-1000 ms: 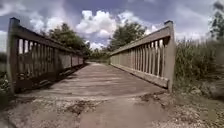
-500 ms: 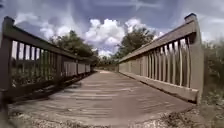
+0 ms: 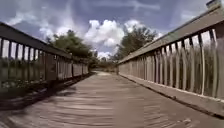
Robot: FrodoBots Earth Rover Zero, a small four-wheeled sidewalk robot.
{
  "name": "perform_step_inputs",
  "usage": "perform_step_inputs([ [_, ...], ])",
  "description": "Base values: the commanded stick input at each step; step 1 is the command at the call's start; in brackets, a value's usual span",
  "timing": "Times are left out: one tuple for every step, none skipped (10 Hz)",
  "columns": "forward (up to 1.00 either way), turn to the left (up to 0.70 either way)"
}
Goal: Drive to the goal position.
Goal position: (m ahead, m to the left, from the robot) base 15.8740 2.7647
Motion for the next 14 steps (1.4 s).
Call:
perform_step_inputs([
  [0.85, 0.0],
  [0.85, 0.0],
  [0.85, 0.0],
  [0.85, 0.0],
  [0.85, 0.0],
  [0.85, 0.0],
  [0.85, 0.0],
  [0.85, 0.0],
  [0.85, 0.0],
  [0.85, 0.0],
  [0.85, 0.0],
  [0.85, 0.0],
  [0.85, 0.0],
  [0.85, 0.0],
])
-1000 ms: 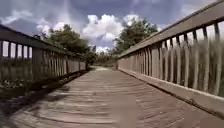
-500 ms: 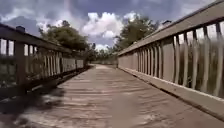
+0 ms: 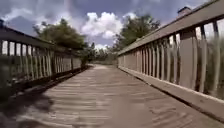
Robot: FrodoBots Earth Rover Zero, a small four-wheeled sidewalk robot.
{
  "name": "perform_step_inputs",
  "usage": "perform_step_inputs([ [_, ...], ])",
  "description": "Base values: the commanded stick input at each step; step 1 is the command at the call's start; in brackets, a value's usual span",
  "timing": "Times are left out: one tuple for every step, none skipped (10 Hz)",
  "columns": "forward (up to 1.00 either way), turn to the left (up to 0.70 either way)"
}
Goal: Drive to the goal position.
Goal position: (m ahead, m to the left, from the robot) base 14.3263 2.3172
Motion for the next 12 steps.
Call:
perform_step_inputs([
  [0.85, 0.0],
  [0.85, 0.0],
  [0.85, 0.0],
  [0.85, 0.0],
  [0.85, 0.0],
  [0.85, 0.0],
  [0.85, 0.0],
  [0.85, 0.0],
  [0.85, 0.0],
  [0.85, 0.0],
  [0.85, 0.0],
  [0.85, 0.0],
])
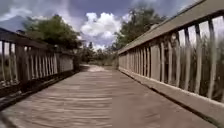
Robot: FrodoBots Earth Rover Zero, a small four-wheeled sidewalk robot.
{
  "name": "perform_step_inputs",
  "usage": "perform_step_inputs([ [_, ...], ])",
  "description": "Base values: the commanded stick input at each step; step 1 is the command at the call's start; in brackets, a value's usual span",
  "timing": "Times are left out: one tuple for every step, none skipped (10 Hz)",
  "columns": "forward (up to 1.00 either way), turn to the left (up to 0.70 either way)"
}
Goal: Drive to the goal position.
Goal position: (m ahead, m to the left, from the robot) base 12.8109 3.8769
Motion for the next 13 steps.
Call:
perform_step_inputs([
  [0.85, 0.0],
  [0.85, 0.0],
  [0.85, 0.0],
  [0.85, 0.0],
  [0.85, 0.0],
  [0.85, 0.0],
  [0.85, 0.1],
  [0.85, 0.32],
  [0.85, 0.19],
  [0.85, 0.07],
  [0.85, 0.0],
  [0.85, 0.0],
  [0.85, 0.0],
])
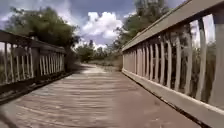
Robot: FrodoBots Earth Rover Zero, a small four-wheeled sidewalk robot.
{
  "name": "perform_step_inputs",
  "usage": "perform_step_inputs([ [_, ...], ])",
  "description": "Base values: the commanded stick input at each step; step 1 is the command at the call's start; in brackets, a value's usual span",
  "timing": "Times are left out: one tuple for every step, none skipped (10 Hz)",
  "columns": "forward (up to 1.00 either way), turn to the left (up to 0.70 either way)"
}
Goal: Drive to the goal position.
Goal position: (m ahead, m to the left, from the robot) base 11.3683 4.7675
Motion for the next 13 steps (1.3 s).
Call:
perform_step_inputs([
  [0.85, 0.0],
  [0.85, 0.0],
  [0.85, 0.0],
  [0.85, 0.0],
  [0.85, 0.0],
  [0.85, 0.13],
  [0.85, 0.27],
  [0.85, 0.33],
  [0.85, 0.16],
  [0.85, 0.0],
  [0.85, 0.0],
  [0.85, 0.12],
  [0.85, 0.31],
])
